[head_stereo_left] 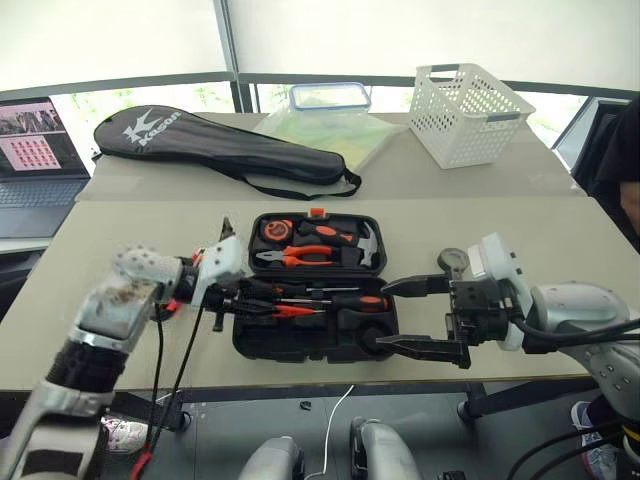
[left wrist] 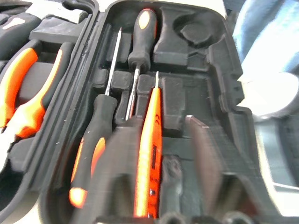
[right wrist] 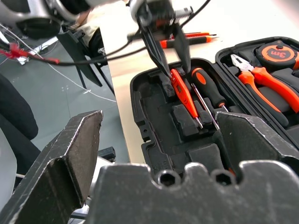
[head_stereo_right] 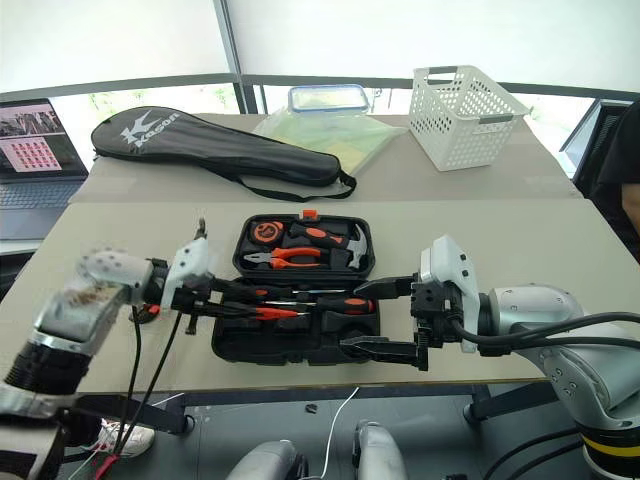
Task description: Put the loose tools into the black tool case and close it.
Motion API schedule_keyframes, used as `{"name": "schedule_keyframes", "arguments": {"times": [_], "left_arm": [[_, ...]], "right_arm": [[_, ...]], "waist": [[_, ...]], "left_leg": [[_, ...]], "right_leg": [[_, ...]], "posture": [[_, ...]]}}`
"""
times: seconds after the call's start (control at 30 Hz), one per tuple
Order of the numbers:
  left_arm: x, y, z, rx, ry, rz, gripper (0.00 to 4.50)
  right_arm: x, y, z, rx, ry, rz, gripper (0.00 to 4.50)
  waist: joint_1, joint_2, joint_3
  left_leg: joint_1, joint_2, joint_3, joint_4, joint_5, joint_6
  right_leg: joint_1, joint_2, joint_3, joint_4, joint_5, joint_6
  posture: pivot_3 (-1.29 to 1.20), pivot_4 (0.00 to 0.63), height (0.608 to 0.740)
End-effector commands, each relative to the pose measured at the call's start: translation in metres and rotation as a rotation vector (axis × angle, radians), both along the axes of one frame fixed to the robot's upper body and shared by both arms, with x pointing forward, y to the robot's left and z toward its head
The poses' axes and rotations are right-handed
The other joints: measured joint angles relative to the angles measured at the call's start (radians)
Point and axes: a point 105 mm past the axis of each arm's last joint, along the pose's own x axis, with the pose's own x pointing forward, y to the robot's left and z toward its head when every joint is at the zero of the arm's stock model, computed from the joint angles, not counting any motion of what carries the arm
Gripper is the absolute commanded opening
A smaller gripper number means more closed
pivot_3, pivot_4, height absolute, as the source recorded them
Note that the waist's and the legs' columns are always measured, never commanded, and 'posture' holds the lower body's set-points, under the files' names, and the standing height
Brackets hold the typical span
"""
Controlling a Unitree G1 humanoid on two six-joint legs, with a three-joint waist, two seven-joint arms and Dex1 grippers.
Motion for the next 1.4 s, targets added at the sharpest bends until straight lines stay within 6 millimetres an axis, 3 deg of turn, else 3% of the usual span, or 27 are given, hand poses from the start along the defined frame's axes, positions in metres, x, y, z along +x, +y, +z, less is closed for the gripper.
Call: {"name": "schedule_keyframes", "arguments": {"times": [0.03, 0.57, 0.77, 0.9, 1.13, 1.4], "left_arm": [[0.010, 0.003, 0.011, -0.030, -0.132, 0.049, 0.06], [0.001, -0.001, -0.016, 0.041, -0.082, -0.014, 0.06], [0.009, 0.004, -0.027, 0.084, -0.100, -0.005, 0.06], [0.014, 0.002, -0.025, 0.052, -0.097, 0.000, 0.06], [0.008, -0.007, -0.003, -0.038, -0.067, -0.011, 0.06], [0.003, 0.001, -0.018, 0.013, -0.036, 0.022, 0.06]], "right_arm": [[-0.003, 0.001, 0.006, 0.001, -0.024, 0.018, 4.50], [-0.004, 0.000, 0.002, -0.011, -0.009, 0.008, 4.50], [-0.005, -0.001, 0.001, -0.024, -0.010, 0.012, 4.50], [-0.005, -0.001, 0.002, -0.027, -0.010, 0.015, 4.50], [-0.006, -0.001, 0.001, -0.034, -0.006, 0.019, 4.50], [-0.003, 0.001, 0.000, -0.026, -0.008, 0.019, 4.50]], "waist": [[0.000, 0.000, 0.000], [-0.001, 0.000, 0.000], [0.000, 0.000, 0.000], [0.004, 0.000, 0.000], [-0.001, 0.000, 0.000], [-0.002, 0.000, 0.000]], "left_leg": [[0.000, 0.000, 0.000, 0.000, 0.000, 0.000], [0.000, 0.000, 0.000, 0.000, 0.000, 0.000], [0.000, 0.000, 0.000, 0.000, 0.000, 0.000], [0.001, 0.000, 0.000, 0.000, 0.000, 0.000], [0.001, 0.000, 0.000, 0.000, 0.000, 0.000], [0.001, 0.000, 0.000, 0.000, 0.000, 0.000]], "right_leg": [[0.000, 0.000, 0.000, 0.000, 0.000, 0.000], [0.000, 0.000, 0.000, 0.000, 0.000, 0.000], [0.000, -0.001, -0.001, 0.001, 0.000, 0.000], [0.001, -0.001, -0.001, 0.001, 0.000, 0.000], [0.001, -0.001, -0.001, 0.001, 0.000, 0.000], [0.001, -0.001, -0.001, 0.000, 0.000, 0.000]], "posture": [[0.00, 0.150, 0.740], [0.00, 0.150, 0.740], [0.00, 0.150, 0.740], [0.00, 0.150, 0.740], [0.00, 0.150, 0.740], [0.00, 0.150, 0.740]]}}
